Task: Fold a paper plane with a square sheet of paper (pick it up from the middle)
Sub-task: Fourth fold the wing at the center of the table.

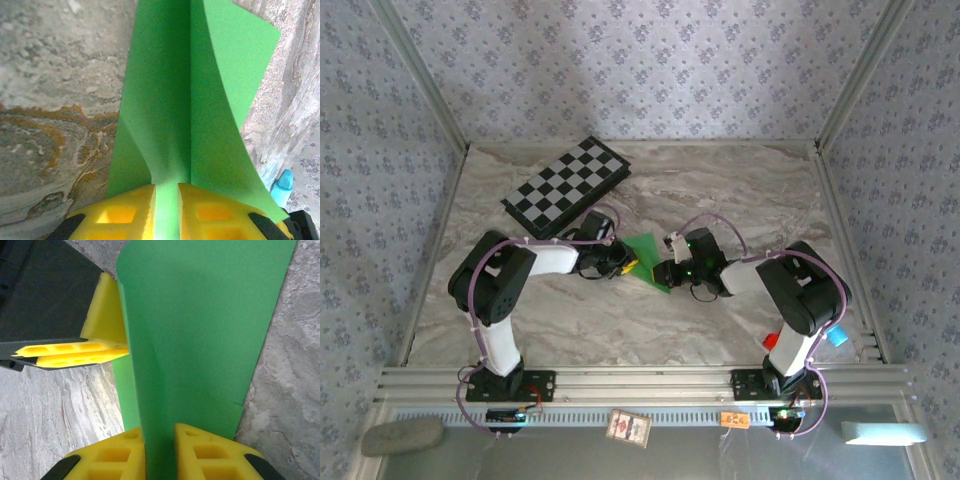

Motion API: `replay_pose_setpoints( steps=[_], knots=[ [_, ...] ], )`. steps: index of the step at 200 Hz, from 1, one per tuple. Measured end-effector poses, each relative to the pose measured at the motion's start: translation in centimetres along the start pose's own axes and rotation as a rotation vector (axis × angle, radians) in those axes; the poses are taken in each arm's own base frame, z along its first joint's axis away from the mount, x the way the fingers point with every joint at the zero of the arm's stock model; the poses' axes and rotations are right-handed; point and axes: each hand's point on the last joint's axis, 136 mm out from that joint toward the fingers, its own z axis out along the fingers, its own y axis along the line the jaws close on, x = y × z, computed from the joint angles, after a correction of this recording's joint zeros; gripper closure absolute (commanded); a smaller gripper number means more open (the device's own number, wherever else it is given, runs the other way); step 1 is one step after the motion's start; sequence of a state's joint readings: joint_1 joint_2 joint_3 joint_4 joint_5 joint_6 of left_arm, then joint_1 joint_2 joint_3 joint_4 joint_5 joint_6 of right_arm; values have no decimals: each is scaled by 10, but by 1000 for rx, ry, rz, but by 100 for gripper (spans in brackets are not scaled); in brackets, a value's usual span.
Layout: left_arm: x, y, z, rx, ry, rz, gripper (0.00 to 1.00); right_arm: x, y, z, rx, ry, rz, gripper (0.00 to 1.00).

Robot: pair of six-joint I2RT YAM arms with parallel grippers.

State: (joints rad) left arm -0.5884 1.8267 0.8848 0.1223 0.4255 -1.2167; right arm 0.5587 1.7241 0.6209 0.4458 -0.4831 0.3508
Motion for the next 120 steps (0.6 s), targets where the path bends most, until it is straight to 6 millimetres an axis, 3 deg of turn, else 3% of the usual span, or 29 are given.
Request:
replay_pose_setpoints(
  steps=[53, 120],
  knots=[
    [0, 0, 0, -5, -4, -1, 81, 0, -1, 0, 4, 1, 11, 92],
    [3, 6, -12, -25, -26, -24, 78, -6, 6, -1, -78, -25, 4, 97]
  ],
)
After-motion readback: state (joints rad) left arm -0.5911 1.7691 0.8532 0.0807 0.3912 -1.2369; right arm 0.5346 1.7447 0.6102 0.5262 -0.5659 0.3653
